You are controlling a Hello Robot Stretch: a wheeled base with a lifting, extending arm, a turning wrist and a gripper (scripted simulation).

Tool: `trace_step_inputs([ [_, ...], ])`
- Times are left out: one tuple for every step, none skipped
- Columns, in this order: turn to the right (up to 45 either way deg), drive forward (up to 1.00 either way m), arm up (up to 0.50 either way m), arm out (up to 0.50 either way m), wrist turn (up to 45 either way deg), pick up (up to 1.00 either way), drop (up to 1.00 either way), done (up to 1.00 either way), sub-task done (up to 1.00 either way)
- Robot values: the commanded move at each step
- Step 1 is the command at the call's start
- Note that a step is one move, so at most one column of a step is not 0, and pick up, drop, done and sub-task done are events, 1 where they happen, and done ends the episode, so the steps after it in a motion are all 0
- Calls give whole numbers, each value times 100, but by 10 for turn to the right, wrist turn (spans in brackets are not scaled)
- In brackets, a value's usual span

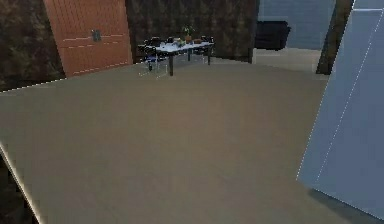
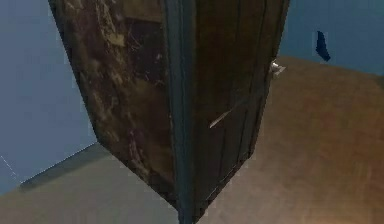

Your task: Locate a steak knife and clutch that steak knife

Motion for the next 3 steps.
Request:
trace_step_inputs([
  [30,0,0,0,0,0,0,0,0],
  [0,100,0,0,0,0,0,0,0],
  [0,100,0,0,0,0,0,0,0],
])
